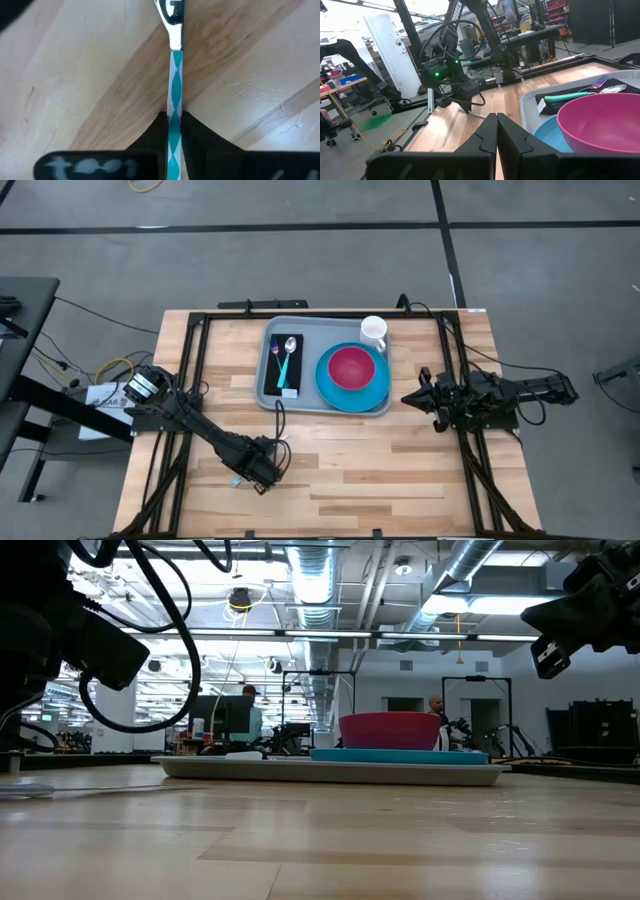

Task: Set up tray
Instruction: Put the white patterned knife on top of the black napkin, then adjust the blue fork on top of the black napkin

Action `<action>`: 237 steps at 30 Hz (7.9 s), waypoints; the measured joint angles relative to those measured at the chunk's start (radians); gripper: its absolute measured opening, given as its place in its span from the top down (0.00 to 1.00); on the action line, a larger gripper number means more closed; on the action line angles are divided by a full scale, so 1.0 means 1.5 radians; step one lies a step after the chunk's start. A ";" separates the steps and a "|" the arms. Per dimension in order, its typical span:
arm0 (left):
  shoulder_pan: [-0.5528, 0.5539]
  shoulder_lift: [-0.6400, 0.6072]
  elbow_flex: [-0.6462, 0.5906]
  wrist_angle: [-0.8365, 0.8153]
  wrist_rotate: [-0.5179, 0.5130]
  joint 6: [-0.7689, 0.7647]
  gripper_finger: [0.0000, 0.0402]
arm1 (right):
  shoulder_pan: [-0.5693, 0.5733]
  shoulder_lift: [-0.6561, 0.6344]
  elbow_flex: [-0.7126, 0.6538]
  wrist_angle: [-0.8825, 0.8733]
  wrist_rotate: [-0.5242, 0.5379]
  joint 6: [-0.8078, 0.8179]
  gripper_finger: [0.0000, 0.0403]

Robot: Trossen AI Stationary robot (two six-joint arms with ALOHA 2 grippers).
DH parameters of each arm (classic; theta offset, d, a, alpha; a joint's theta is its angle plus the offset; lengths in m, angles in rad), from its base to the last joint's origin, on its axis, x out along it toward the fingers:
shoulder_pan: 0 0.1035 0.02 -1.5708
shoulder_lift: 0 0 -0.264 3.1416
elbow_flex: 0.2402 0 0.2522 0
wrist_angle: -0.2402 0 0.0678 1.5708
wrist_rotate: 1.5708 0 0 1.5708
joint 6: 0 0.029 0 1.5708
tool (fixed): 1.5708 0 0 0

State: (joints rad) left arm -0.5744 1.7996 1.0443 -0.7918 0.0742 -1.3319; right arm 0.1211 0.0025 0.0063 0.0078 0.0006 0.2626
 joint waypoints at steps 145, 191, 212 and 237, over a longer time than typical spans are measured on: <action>0.681 0.055 0.144 0.087 -0.006 0.198 0.72 | 0.000 0.004 0.000 0.000 0.000 0.000 1.00; 0.720 0.133 0.241 -0.132 -0.110 0.001 0.72 | 0.000 0.004 0.000 0.000 0.000 0.000 1.00; 0.722 0.133 0.237 -0.141 -0.115 0.001 0.72 | 0.000 0.004 0.000 0.000 0.000 0.000 1.00; 0.720 0.132 0.204 -0.091 -0.092 0.021 0.93 | 0.000 0.004 0.000 0.000 0.000 0.000 1.00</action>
State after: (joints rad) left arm 0.5053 1.9972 1.3507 -0.9284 -0.0645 -1.3007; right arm 0.1211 0.0078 0.0061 0.0078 0.0006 0.2623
